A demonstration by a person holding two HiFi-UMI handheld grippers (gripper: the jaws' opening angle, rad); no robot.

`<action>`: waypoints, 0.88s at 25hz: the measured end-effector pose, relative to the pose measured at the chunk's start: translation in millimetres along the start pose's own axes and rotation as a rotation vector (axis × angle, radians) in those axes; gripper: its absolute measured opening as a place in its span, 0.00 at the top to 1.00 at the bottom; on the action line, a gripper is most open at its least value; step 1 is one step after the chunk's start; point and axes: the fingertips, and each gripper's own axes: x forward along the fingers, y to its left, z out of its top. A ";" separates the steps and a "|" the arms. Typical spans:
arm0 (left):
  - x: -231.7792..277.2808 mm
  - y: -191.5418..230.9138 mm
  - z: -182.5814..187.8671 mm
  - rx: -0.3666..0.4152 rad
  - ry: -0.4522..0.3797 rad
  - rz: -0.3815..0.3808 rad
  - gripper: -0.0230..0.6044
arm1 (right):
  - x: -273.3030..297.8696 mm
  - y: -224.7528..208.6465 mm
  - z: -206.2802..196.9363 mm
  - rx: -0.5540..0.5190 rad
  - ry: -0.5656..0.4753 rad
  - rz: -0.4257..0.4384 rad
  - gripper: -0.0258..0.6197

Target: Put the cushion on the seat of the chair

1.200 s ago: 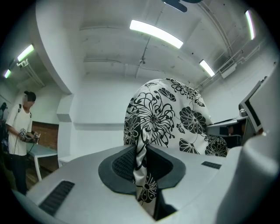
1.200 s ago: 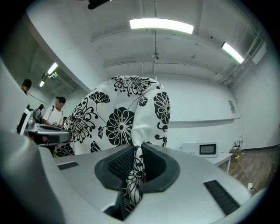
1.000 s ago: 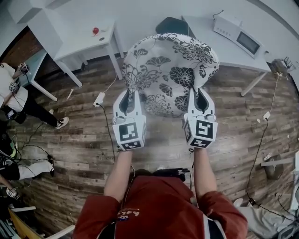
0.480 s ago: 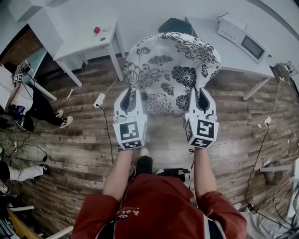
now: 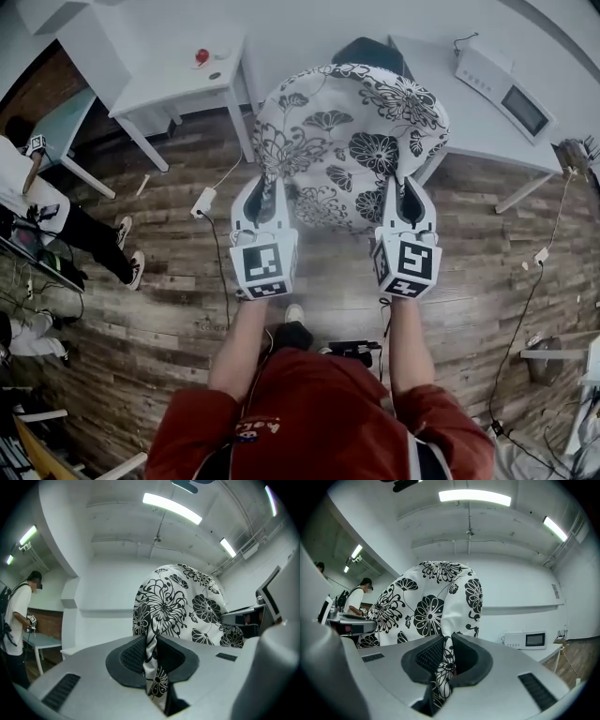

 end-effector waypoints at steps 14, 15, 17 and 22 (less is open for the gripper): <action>1.7 1.2 3.3 0.003 -0.050 0.005 0.87 | 1.3 0.4 -0.5 -0.015 -0.036 -0.004 0.88; 1.4 0.9 3.6 0.002 -0.050 0.006 0.87 | 1.3 0.2 -0.2 -0.016 -0.035 -0.004 0.88; 0.8 0.2 3.6 0.000 -0.048 0.008 0.87 | 1.3 -0.1 0.2 -0.017 -0.032 -0.003 0.88; 3.6 1.4 2.1 -0.001 -0.067 -0.014 0.87 | -1.1 0.7 1.7 -0.029 -0.051 -0.028 0.88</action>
